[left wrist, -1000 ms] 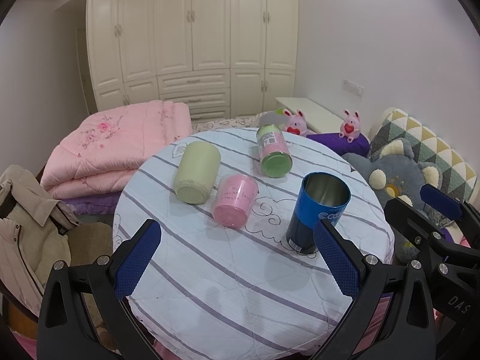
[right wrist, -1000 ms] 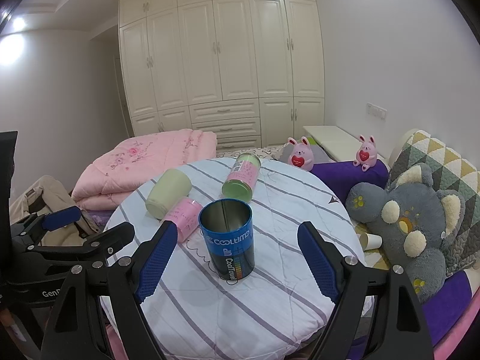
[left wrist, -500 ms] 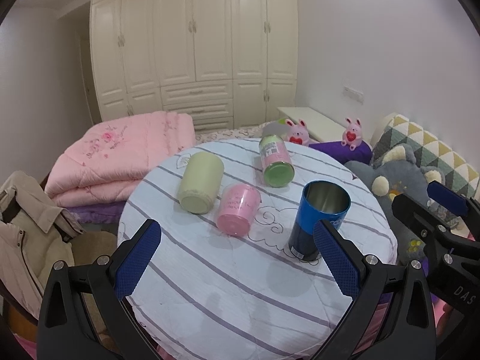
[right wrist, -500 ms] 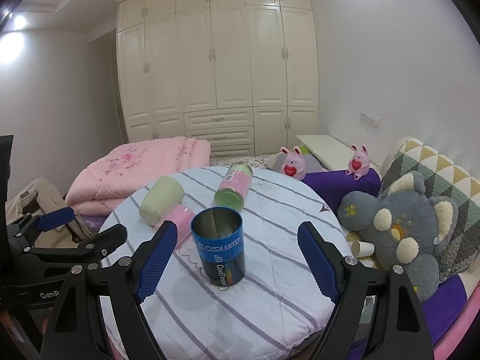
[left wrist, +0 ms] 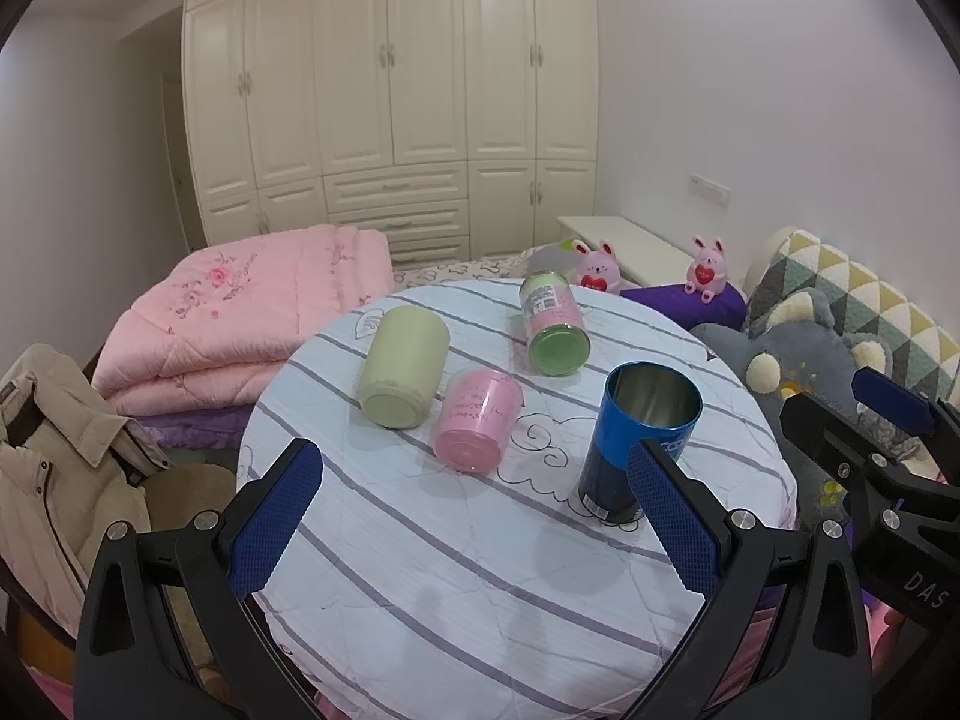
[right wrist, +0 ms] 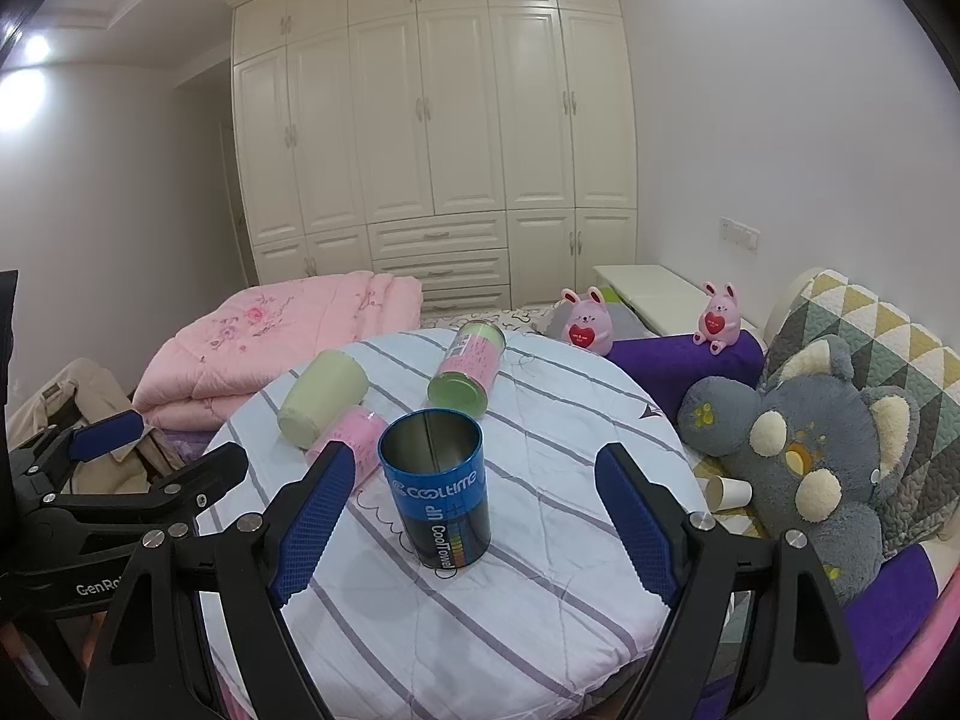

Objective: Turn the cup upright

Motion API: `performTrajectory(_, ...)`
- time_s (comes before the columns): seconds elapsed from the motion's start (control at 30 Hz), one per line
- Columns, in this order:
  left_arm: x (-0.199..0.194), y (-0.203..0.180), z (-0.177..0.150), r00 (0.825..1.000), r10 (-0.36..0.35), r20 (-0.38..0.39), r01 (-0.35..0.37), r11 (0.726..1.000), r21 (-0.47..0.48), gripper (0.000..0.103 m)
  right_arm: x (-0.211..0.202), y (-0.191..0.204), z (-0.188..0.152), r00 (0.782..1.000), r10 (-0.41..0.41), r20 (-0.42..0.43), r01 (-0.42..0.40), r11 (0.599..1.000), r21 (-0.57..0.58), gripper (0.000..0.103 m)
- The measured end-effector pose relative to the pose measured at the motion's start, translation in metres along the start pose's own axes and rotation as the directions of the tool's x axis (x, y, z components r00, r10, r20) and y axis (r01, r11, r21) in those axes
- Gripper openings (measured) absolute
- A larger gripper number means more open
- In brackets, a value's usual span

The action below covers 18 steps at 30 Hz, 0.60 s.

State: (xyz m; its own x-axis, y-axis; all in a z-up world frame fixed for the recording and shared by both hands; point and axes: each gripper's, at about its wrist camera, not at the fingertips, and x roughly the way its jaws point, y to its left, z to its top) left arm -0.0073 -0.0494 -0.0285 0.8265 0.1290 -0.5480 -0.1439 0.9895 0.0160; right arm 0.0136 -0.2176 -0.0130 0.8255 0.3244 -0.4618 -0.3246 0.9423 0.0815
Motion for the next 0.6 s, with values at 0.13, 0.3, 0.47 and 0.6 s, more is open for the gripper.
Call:
performTrajectory(0.13,-0.0003,-0.0002,0.0,1.0,-0.002,0.0,0.002,1.0,0.0,0.103,0.0003,0.0004,0.0,1.0,0.0,0.001,0.0,1.0,0.001,0.084)
performTrajectory(0.3,0.0004,-0.0003,-0.0002,1.0,-0.005,0.005,0.005,1.0,0.003,0.103,0.0003,-0.0007,-0.0012,1.0,0.0,-0.004,0.0,1.0,0.004,0.084)
performTrajectory(0.47,-0.0001,-0.0011,-0.0011,1.0,0.018,0.022,-0.018,1.0,0.017,0.103,0.0018,-0.0011,-0.0022,1.0,0.001,-0.012,-0.001,1.0,0.003,0.084)
performTrajectory(0.6,0.0025,-0.0005,-0.0013,1.0,0.011,0.013,-0.012,1.0,0.019,0.103,0.0032,-0.0016,-0.0029,1.0,0.002,-0.018,-0.001,1.0,0.003,0.084)
